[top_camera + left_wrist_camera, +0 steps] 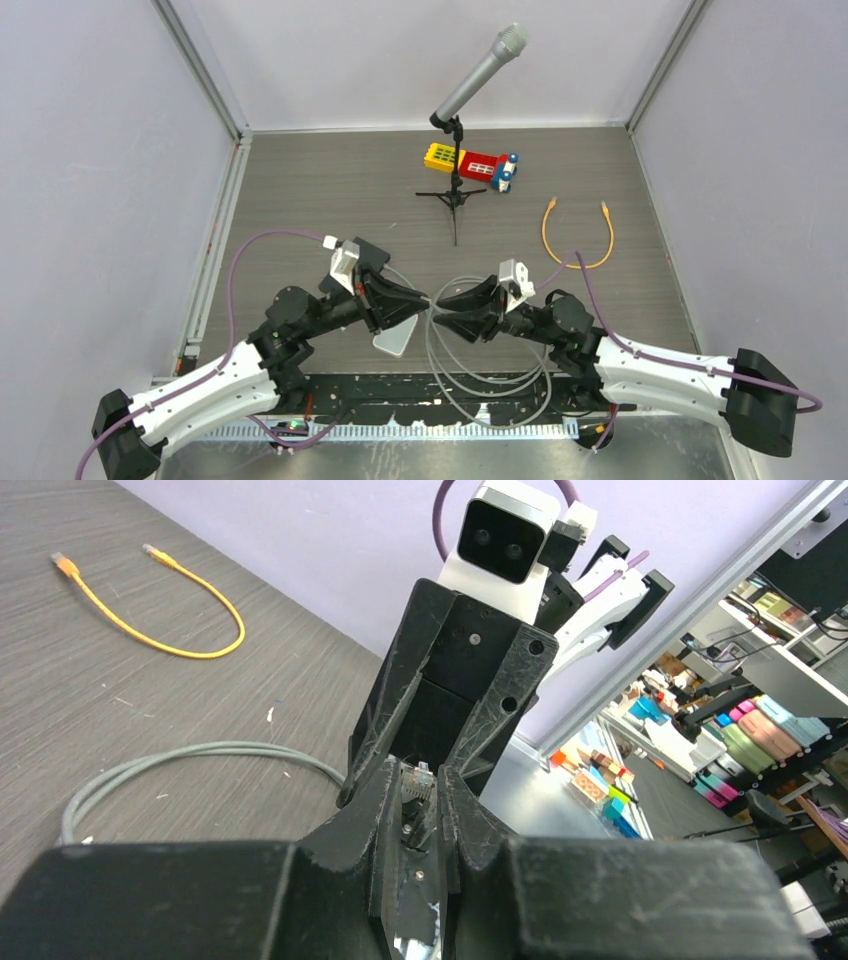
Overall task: Insert the plug into the switch port
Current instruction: Pick up the connector from the center of the board.
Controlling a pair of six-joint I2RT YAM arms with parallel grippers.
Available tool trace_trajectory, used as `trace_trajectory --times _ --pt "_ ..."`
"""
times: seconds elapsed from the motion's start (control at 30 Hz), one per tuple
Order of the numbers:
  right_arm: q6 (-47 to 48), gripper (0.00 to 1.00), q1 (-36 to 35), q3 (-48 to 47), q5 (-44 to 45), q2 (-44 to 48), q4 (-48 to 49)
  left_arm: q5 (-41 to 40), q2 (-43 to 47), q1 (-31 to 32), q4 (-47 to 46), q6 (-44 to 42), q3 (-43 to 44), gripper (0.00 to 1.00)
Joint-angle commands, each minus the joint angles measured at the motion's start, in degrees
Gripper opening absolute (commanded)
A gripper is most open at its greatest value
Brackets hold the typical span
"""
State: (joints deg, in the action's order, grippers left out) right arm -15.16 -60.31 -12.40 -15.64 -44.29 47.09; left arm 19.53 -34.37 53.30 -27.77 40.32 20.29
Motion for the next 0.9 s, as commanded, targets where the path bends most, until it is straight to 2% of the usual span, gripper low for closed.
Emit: trace_trajectory --times 0.0,0.27,0.4,0.67,0.87 --pt "-0.2 0.39 -0.3 -0.5 1.2 -1.1 7.6 0.7 0.0 0.2 -4.7 1.0 0.6 0.00" --pt "-1.2 0.40 -0.3 0.3 1.0 0.1 9.9 -0.1 0.6 0.2 -4.7 1.0 0.0 0.00" --pt "-1.2 0.36 -0.3 0.5 0.8 0.6 9.2 0.0 0.4 0.2 -4.7 1.0 0.2 0.00" --pt "-1.8 0.36 -0.3 0.8 0.5 -1.0 9.7 0.4 0.4 0.2 -5.2 1.3 0.4 0.00" --pt "-1.7 0.28 -0.3 0.8 0.8 -1.6 10.0 0.4 0.5 0.2 -5.1 1.2 0.4 0.00"
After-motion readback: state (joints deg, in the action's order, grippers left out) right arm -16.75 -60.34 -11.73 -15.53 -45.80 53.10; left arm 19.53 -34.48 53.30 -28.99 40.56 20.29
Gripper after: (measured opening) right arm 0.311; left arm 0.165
